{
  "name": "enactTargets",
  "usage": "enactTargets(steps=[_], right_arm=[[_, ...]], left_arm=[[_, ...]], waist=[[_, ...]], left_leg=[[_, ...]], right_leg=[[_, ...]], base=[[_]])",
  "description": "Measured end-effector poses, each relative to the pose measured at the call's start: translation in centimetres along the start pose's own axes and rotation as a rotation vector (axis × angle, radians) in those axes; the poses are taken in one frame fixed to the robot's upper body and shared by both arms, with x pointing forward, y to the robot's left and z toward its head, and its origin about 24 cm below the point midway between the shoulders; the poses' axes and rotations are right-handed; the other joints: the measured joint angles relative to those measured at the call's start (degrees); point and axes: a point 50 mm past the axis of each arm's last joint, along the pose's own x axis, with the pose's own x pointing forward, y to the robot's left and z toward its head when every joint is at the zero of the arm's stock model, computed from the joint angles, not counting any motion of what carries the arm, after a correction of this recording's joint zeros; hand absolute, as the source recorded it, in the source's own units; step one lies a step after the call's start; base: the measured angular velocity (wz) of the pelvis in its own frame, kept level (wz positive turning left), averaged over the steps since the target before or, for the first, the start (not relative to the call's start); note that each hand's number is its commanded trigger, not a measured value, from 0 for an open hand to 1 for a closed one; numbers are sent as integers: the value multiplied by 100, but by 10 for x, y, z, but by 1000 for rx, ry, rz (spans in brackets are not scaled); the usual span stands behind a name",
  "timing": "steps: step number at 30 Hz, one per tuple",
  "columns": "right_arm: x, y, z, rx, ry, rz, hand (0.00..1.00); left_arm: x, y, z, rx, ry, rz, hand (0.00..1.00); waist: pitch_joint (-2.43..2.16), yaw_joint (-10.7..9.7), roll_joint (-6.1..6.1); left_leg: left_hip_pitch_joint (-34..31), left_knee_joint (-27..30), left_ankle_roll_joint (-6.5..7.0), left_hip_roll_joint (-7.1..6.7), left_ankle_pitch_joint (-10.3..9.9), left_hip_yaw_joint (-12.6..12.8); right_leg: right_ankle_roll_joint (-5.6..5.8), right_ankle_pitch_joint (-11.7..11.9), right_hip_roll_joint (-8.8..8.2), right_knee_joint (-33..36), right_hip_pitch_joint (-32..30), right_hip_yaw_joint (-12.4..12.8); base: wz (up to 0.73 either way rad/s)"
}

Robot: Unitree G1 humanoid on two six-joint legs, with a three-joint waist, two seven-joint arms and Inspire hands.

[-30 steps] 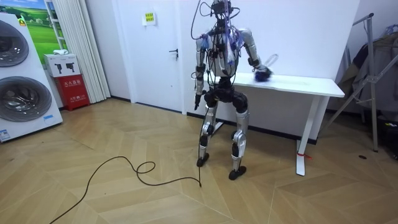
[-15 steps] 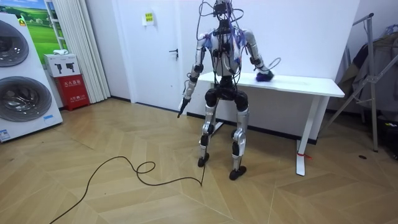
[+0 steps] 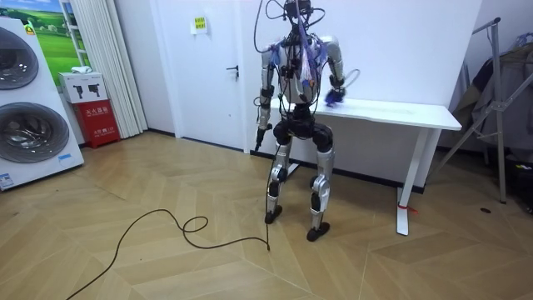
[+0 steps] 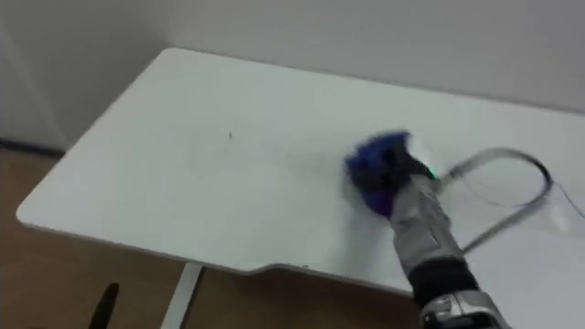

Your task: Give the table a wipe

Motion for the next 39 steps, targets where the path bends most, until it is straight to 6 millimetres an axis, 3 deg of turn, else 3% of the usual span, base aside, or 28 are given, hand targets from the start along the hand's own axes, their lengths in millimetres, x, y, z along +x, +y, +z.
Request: enactTargets(steps=[1, 4, 6, 7, 10, 12, 14, 17, 19, 20, 21, 23, 24, 26, 27, 28, 29, 30, 31, 32, 34, 35, 38, 39], right_arm=[[3, -4, 12, -1, -43, 4, 100], [2, -4, 7, 4, -36, 0, 100], [-2, 0, -22, 4, 37, 9, 100], [-9, 6, -51, 40, 124, 17, 100], [-34, 7, -102, 205, 211, -74, 100], [-52, 0, -137, 242, 303, -133, 100], [-80, -7, -182, 279, 445, -210, 100], [-109, -13, -216, 267, 555, -281, 100], [-110, -10, -216, 275, 567, -291, 100], [-106, -6, -211, 275, 559, -280, 100], [-102, -6, -207, 269, 550, -275, 100], [-77, -3, -180, 235, 514, -238, 100], [-68, -1, -170, 222, 498, -221, 100], [-28, 0, -108, 154, 343, -133, 100], [-20, -3, -93, 129, 288, -112, 100], [-8, -11, -68, 100, 201, -100, 100], [0, -19, -52, 78, 137, -99, 100], [1, -21, -50, 60, 122, -96, 100], [2, -28, -49, 41, 111, -114, 100], [-6, -25, -69, 34, 161, -105, 100], [-18, -30, -97, 61, 214, -142, 100], [-29, -34, -119, 64, 269, -173, 100], [-55, -44, -160, 81, 381, -244, 100], [-57, -44, -163, 73, 389, -244, 100]], left_arm=[[-1, 0, -5, -7, 10, -9, 0], [-5, 8, -35, 7, 70, 14, 0], [-7, 9, -46, 12, 102, 17, 0], [-8, 10, -51, 12, 112, 18, 0], [-12, 17, -66, 27, 127, 47, 0], [-13, 28, -67, 38, 119, 83, 0], [-12, 44, -66, 39, 112, 125, 0], [-11, 55, -58, 67, 81, 152, 0], [-9, 59, -45, 73, 37, 170, 0], [-7, 57, -34, 66, 0, 170, 0], [-6, 57, -28, 73, -18, 170, 0], [-1, 49, -3, 92, -76, 147, 0], [0, 46, 3, 95, -84, 137, 0], [2, 40, 26, 116, -123, 114, 0], [2, 38, 33, 115, -136, 102, 0], [2, 34, 47, 109, -161, 80, 0], [2, 34, 55, 112, -176, 71, 0], [2, 35, 55, 110, -176, 71, 0], [2, 32, 51, 93, -156, 58, 0], [3, 32, 40, 90, -119, 45, 0], [2, 32, 10, 96, -44, 33, 0], [2, 33, -1, 100, -4, 31, 0], [1, 37, -16, 104, 34, 31, 0], [0, 36, -16, 106, 36, 28, 0]], waist=[[2, 101, -20], [2, 134, -67], [12, 55, -90], [30, -24, -66], [28, -512, -71], [44, -572, -59], [45, -731, -70], [6, -830, 7], [2, -790, 40], [-1, -757, 55], [-4, -730, 79], [-7, -358, 114], [-7, -281, 114], [-2, -159, 58], [8, -174, 40], [39, -82, -5], [29, 48, -51], [25, 64, -66], [35, 20, 3], [31, -114, -19], [34, -402, -21], [24, -645, 30], [8, -866, 10], [-5, -887, 10]], left_leg=[[-45, 0, 35, -32, 30, -110], [-46, -26, 68, -132, 51, -282], [-67, 11, 108, -211, 27, -375], [-65, 55, 148, -270, 2, -378], [43, 181, 275, -388, -95, -235], [198, 220, 325, -395, -194, -136], [273, 493, 379, -367, -457, -34], [265, 981, 459, -213, -805, 131], [291, 1124, 461, -63, -905, 286], [287, 1148, 430, 38, -913, 382], [269, 1171, 405, 101, -922, 423], [240, 1236, 216, 399, -928, 708], [216, 1253, 143, 473, -923, 714], [-24, 1272, -189, 836, -808, 721], [-98, 1254, -288, 915, -752, 675], [-231, 1183, -500, 1106, -627, 608], [-339, 1112, -713, 1316, -507, 539], [-383, 1104, -813, 1390, -451, 451], [-490, 1074, -626, 1644, -291, 269], [-570, 1000, -220, 1744, 81, 308], [-603, 1006, -233, 1684, 359, 459], [-632, 1012, -234, 1572, 358, 596], [-555, 1121, -229, 1213, 317, 1056], [-527, 1160, -194, 1140, 237, 1100]], right_leg=[[6, -4, -23, -33, 14, -109], [80, -63, -113, -108, 154, -349], [142, -114, -200, -88, 255, -534], [193, -147, -271, -81, 338, -632], [318, -229, -465, 150, 522, -751], [337, -245, -539, 330, 579, -735], [347, -258, -585, 520, 699, -725], [367, -283, -662, 853, 717, -694], [348, -296, -695, 1075, 599, -481], [281, -360, -829, 1386, 382, -390], [290, -410, -893, 1460, 294, -307], [258, -433, -1209, 1448, -35, 81], [257, -423, -1259, 1373, -101, 161], [260, -203, -1372, 987, -354, 336], [268, -95, -1361, 855, -375, 319], [261, 69, -1330, 690, -454, 325], [256, 140, -1218, 826, -613, 199], [645, 10, -1183, 1035, -681, 45], [594, -332, -1035, 1599, -796, -229], [482, -614, -959, 1830, -772, -452], [363, -863, -872, 1774, -577, -712], [316, -888, -791, 1610, -404, -929], [224, -787, -679, 1128, -45, -1222], [207, -747, -642, 1026, 27, -1227]], base=[[48], [50], [52], [43], [34], [-9], [-17], [-32], [-51], [-56], [-69], [-82], [-69], [-38], [-9], [5], [10], [34], [75], [88], [81], [74], [50], [7]])
